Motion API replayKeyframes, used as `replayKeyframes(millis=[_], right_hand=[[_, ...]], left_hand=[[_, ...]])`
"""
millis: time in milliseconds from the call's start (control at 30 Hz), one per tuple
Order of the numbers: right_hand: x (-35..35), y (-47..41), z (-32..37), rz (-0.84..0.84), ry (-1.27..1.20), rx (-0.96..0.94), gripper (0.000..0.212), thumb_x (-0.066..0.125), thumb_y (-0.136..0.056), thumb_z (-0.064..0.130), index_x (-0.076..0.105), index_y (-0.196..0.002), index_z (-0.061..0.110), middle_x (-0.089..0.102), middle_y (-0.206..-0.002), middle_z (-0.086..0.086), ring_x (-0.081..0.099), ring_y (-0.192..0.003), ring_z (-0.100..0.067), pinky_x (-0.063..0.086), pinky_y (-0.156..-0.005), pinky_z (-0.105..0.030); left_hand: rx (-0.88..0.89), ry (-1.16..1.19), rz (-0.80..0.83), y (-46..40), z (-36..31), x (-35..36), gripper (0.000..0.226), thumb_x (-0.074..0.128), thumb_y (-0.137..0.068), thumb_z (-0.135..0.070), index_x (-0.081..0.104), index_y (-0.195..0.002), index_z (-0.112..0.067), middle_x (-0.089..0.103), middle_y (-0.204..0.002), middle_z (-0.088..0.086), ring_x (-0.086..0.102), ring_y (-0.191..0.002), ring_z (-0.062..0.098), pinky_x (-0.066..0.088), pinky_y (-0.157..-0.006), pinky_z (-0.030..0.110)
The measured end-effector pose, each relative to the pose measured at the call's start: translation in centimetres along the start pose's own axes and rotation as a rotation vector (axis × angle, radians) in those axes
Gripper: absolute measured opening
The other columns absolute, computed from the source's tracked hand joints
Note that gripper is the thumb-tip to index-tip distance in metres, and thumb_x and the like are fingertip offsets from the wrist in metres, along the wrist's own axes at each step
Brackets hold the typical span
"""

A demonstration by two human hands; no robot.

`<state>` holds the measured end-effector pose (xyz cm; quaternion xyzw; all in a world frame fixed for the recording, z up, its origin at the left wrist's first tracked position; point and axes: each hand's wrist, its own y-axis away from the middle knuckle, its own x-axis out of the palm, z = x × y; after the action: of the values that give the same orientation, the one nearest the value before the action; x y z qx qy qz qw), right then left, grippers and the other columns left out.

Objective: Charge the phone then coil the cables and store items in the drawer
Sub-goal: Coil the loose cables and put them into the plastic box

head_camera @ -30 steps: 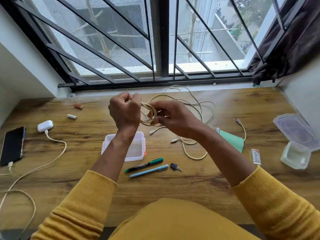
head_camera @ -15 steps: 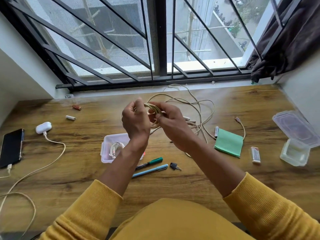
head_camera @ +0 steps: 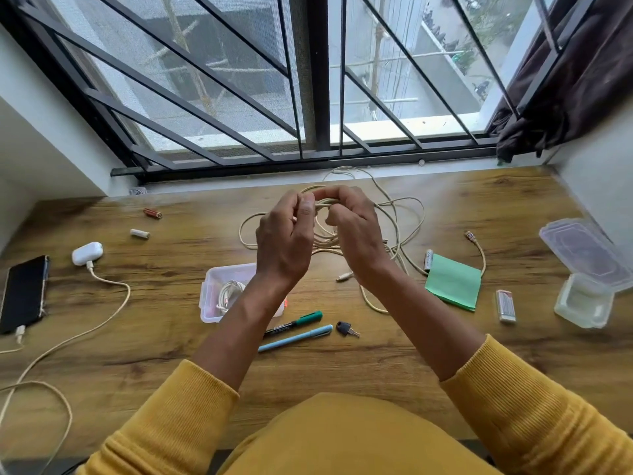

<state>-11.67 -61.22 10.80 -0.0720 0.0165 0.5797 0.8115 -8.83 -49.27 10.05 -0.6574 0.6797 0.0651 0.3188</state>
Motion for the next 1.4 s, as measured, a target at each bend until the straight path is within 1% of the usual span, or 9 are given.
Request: replayKeyframes(millis=[133, 267, 500, 633, 767, 1000, 1133, 1267, 1400], right_hand=[[-0.7, -0.4, 0.3, -0.022, -0.023, 0.038, 0.034, 0.047, -0.088, 0.028, 0.078, -0.101, 0.022, 0.065, -0.114, -0.007, 0.059, -0.102, -0.015, 0.046, -0.084, -0.036], [-1.3, -0.8, -0.2, -0.044, 0.011, 0.005, 0.032, 0.048, -0.098, 0.028, 0.078, -0.104, 0.020, 0.068, -0.112, -0.005, 0.062, -0.103, -0.014, 0.048, -0.085, -0.035], [-2.1, -1.1, -0.3, 0.002, 0.006, -0.023, 0.030, 0.049, -0.100, 0.027, 0.078, -0.103, 0.020, 0.065, -0.097, 0.002, 0.054, -0.084, -0.004, 0.043, -0.077, -0.032], [-2.0, -0.9, -0.5, -0.013, 0.068, -0.048, 0.027, 0.050, -0.098, 0.028, 0.077, -0.100, 0.025, 0.067, -0.108, -0.005, 0.061, -0.099, -0.015, 0.049, -0.082, -0.038], [-2.2, -0.6, -0.6, -0.046, 0.130, -0.073, 0.028, 0.050, -0.095, 0.028, 0.077, -0.101, 0.023, 0.067, -0.109, -0.004, 0.061, -0.106, -0.017, 0.051, -0.092, -0.043], [-2.3, 0.0, -0.4, -0.062, 0.214, -0.067, 0.023, 0.047, -0.101, 0.025, 0.071, -0.100, 0.024, 0.062, -0.104, -0.004, 0.052, -0.098, -0.004, 0.039, -0.078, -0.024], [-1.8, 0.1, -0.3, -0.016, 0.190, -0.017, 0.021, 0.047, -0.108, 0.022, 0.067, -0.102, 0.019, 0.060, -0.102, -0.004, 0.055, -0.091, -0.010, 0.041, -0.074, -0.025], [-1.0, 0.7, 0.3, 0.080, -0.002, 0.016, 0.022, 0.045, -0.112, 0.017, 0.065, -0.107, 0.009, 0.057, -0.082, 0.005, 0.053, -0.069, -0.001, 0.045, -0.064, -0.023], [-0.4, 1.0, 0.2, 0.131, -0.010, 0.016, 0.019, 0.048, -0.111, 0.014, 0.064, -0.116, 0.005, 0.068, -0.096, -0.010, 0.064, -0.080, -0.014, 0.056, -0.074, -0.033]], left_hand=[[0.038, 0.032, 0.020, -0.1, 1.0, -0.5, 0.025, 0.052, -0.107, -0.034, 0.066, -0.092, -0.020, 0.063, -0.072, -0.008, 0.059, -0.066, 0.008, 0.047, -0.058, 0.036], [0.026, 0.003, -0.007, -0.3, 1.9, -0.9, 0.033, 0.054, -0.106, -0.041, 0.069, -0.088, -0.018, 0.070, -0.074, -0.005, 0.064, -0.069, 0.013, 0.052, -0.060, 0.039], [0.067, 0.110, 0.197, -0.8, 1.9, -1.5, 0.035, 0.053, -0.107, -0.046, 0.063, -0.090, -0.017, 0.061, -0.073, 0.005, 0.056, -0.062, 0.016, 0.049, -0.057, 0.042], [0.025, 0.246, 0.166, -1.4, 1.6, -2.0, 0.028, 0.056, -0.106, -0.030, 0.065, -0.089, -0.008, 0.065, -0.072, 0.001, 0.069, -0.067, 0.018, 0.062, -0.070, 0.053], [-0.023, 0.362, 0.221, -1.5, 1.2, -2.4, 0.030, 0.056, -0.103, -0.031, 0.066, -0.090, -0.006, 0.070, -0.082, 0.009, 0.073, -0.080, 0.022, 0.065, -0.079, 0.046], [-0.238, 0.792, 0.256, -1.0, 1.0, -1.6, 0.027, 0.051, -0.106, -0.021, 0.062, -0.084, -0.009, 0.068, -0.090, 0.005, 0.069, -0.101, 0.024, 0.059, -0.090, 0.040], [-0.384, 0.908, 0.169, -1.0, -0.1, -1.1, 0.033, 0.042, -0.115, -0.025, 0.064, -0.103, -0.003, 0.073, -0.098, 0.017, 0.073, -0.094, 0.030, 0.063, -0.084, 0.043], [-0.324, 0.627, -0.050, -1.4, -0.6, -0.1, 0.047, 0.038, -0.116, -0.036, 0.064, -0.104, 0.002, 0.074, -0.087, 0.013, 0.072, -0.075, 0.026, 0.063, -0.065, 0.042], [-0.312, 0.486, -0.242, -2.0, -0.8, 0.4, 0.049, 0.040, -0.113, -0.039, 0.064, -0.089, -0.004, 0.072, -0.071, 0.005, 0.067, -0.060, 0.023, 0.058, -0.065, 0.048]])
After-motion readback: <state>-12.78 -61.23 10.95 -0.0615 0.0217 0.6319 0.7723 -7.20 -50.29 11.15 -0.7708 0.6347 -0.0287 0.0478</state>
